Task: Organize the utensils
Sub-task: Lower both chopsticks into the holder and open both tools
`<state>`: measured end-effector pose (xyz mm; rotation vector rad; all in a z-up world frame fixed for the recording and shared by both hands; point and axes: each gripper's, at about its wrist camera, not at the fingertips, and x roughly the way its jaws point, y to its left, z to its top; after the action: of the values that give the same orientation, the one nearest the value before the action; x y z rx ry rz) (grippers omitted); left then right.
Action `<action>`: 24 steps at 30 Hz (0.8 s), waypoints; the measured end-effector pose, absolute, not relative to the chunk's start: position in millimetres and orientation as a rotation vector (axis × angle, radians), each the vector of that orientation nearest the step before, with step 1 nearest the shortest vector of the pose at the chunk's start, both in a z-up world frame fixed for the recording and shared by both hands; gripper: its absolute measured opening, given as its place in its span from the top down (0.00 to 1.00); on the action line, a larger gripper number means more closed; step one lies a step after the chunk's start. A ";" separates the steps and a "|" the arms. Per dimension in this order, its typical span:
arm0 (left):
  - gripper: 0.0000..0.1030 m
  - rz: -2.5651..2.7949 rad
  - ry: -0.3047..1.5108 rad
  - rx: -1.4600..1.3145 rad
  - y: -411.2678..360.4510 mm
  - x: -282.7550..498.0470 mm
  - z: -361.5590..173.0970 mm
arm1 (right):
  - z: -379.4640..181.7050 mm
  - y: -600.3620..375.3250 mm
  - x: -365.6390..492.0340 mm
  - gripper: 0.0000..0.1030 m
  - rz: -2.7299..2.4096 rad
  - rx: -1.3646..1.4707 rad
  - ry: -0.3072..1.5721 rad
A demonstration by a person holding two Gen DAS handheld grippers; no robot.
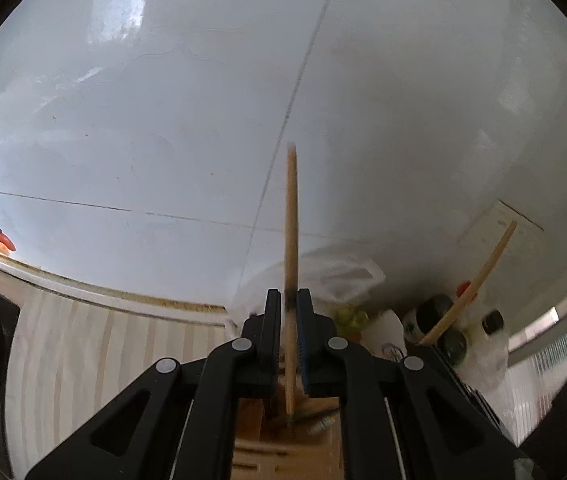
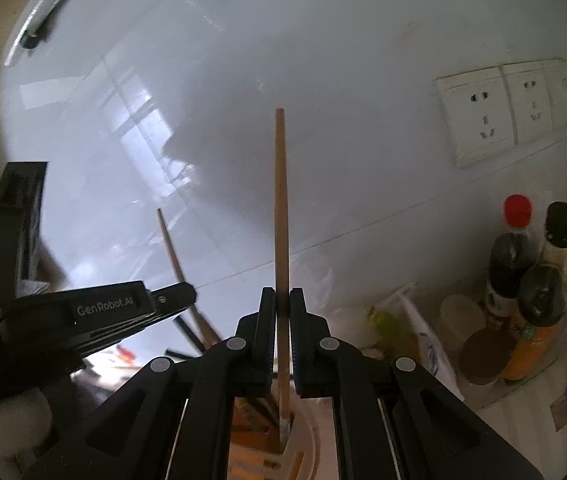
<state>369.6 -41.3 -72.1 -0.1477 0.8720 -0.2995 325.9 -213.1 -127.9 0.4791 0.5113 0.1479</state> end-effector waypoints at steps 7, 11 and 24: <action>0.12 -0.265 0.817 -0.109 -19.3 330.8 -38.5 | -112.6 -214.8 300.7 0.68 0.232 0.400 0.573; 0.10 -0.187 0.770 -0.071 2.9 312.8 -34.7 | -102.2 -222.7 274.8 0.40 0.201 0.389 0.556; 0.00 0.014 0.787 0.100 14.7 265.5 -76.7 | -94.7 -195.0 246.2 0.01 -0.091 0.147 0.756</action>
<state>265.5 14.7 -76.7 0.1001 0.7874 0.0143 246.2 -195.0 -94.7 0.1475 0.7564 -0.0913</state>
